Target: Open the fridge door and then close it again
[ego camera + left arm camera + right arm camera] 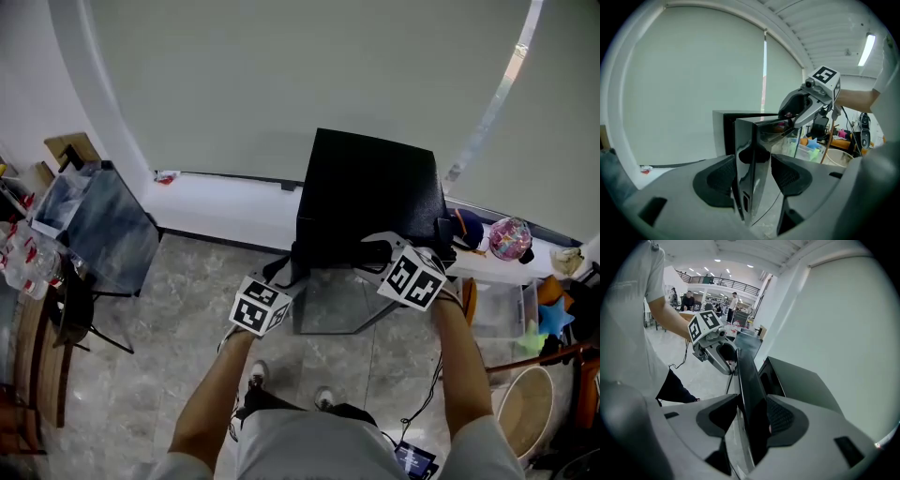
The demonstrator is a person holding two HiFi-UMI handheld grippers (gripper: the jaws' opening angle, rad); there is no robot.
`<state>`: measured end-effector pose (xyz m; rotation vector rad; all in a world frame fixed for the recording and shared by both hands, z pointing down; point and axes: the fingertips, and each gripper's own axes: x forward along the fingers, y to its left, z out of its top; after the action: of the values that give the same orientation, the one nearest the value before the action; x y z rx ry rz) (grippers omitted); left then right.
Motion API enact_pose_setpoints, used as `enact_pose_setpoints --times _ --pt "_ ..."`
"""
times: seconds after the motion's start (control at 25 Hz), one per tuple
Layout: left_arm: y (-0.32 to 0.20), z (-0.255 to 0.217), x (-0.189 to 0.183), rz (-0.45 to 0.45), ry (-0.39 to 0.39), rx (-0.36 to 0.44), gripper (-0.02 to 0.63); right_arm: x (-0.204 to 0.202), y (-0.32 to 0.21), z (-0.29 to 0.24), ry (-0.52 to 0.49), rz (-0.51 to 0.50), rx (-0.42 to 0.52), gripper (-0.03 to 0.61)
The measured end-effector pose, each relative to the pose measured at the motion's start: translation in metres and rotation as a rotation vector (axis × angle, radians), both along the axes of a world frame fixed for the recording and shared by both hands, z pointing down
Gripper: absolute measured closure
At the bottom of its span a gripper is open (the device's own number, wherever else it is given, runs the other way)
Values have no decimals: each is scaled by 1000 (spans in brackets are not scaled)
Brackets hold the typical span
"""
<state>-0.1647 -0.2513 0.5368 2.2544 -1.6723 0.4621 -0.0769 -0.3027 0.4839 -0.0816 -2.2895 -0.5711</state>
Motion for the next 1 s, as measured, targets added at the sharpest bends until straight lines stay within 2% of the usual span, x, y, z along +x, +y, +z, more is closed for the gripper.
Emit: enact_pose_setpoints --times 0.16,0.28,0.48,0.72,1.0 --pt "7 0 12 -44 -4 8 391 6 5 0 0 -55 18 385" --pt "12 -1 14 -109 9 15 391 8 11 -1 2 -103 20 388" --pt "27 -2 24 -199 14 -11 405 18 23 1 44 -176 26 391" --pt "51 -3 36 -274 38 17 405 25 41 2 74 -244 67 388" --pt "77 -5 60 -366 78 48 411 42 58 1 58 -307 86 383"
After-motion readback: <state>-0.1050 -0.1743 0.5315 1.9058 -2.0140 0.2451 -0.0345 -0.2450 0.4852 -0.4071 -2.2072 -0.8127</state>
